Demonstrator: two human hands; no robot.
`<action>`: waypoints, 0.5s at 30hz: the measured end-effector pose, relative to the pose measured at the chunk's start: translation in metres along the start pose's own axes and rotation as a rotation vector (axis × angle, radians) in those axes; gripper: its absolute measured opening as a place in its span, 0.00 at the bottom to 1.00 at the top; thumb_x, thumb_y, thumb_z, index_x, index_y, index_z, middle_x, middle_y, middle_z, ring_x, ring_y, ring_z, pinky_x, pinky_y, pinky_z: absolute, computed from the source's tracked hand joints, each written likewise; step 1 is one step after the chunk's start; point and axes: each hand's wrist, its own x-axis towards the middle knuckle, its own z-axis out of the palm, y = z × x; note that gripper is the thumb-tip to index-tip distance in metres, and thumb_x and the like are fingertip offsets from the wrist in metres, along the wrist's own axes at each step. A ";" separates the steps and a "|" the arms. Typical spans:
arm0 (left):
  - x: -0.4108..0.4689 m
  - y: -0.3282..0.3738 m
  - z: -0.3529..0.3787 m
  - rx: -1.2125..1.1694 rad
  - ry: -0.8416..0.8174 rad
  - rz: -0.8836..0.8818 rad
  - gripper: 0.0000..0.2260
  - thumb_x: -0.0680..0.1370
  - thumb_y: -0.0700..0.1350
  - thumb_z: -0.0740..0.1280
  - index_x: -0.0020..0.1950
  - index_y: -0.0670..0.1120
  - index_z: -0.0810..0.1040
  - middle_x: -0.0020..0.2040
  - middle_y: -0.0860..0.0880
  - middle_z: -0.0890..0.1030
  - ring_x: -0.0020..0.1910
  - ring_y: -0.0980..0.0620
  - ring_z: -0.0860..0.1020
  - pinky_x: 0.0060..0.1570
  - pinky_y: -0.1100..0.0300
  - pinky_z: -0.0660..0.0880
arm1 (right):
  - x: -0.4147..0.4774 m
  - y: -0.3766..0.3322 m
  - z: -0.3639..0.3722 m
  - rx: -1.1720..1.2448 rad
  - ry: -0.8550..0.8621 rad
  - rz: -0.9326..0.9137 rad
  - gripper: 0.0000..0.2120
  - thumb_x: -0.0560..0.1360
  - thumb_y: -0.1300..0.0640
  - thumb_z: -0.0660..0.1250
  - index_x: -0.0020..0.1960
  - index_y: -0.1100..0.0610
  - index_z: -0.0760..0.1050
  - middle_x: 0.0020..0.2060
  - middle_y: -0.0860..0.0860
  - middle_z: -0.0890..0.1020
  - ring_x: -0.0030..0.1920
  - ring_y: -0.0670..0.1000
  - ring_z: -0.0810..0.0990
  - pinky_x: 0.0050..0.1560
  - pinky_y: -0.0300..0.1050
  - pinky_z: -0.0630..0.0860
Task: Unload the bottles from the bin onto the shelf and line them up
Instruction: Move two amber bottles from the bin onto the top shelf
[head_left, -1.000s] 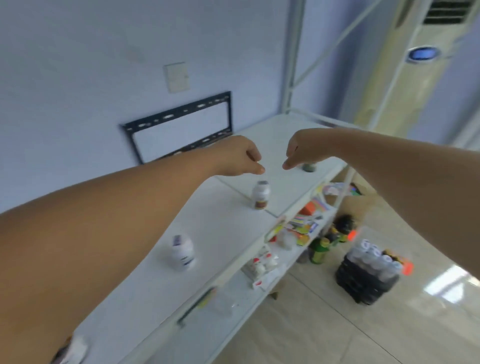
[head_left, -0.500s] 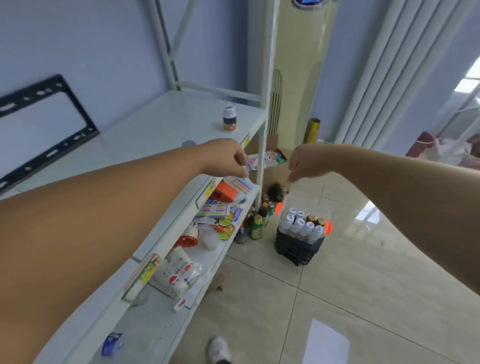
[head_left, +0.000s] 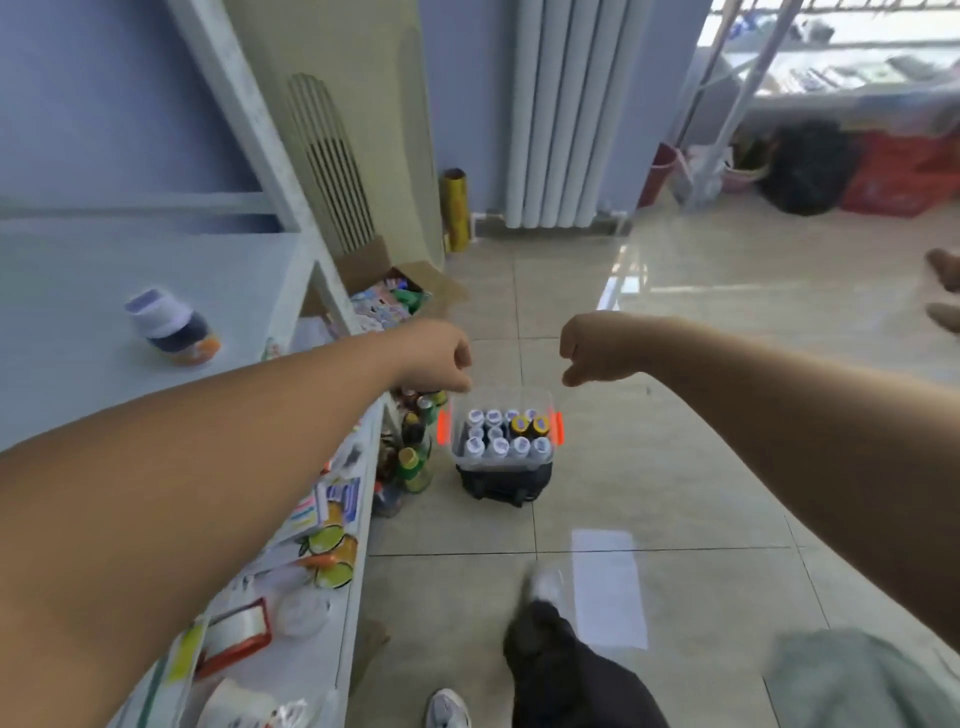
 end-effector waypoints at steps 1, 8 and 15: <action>0.022 -0.002 0.006 0.035 -0.038 0.007 0.21 0.75 0.53 0.74 0.66 0.48 0.80 0.59 0.51 0.82 0.54 0.50 0.80 0.52 0.57 0.76 | 0.018 0.013 0.005 0.004 -0.012 0.016 0.21 0.76 0.50 0.70 0.62 0.64 0.78 0.57 0.58 0.82 0.58 0.59 0.79 0.59 0.50 0.76; 0.148 -0.026 0.053 0.097 -0.207 -0.057 0.19 0.76 0.49 0.69 0.66 0.46 0.78 0.61 0.46 0.82 0.57 0.45 0.79 0.56 0.53 0.77 | 0.143 0.080 0.048 -0.037 -0.091 -0.022 0.21 0.75 0.52 0.68 0.66 0.57 0.73 0.61 0.56 0.79 0.61 0.58 0.77 0.56 0.46 0.75; 0.244 -0.049 0.117 0.034 -0.321 -0.100 0.17 0.74 0.56 0.70 0.55 0.45 0.79 0.53 0.46 0.82 0.51 0.44 0.80 0.49 0.50 0.78 | 0.237 0.111 0.120 -0.053 -0.235 -0.056 0.12 0.75 0.58 0.64 0.58 0.57 0.75 0.55 0.55 0.81 0.55 0.58 0.81 0.46 0.47 0.76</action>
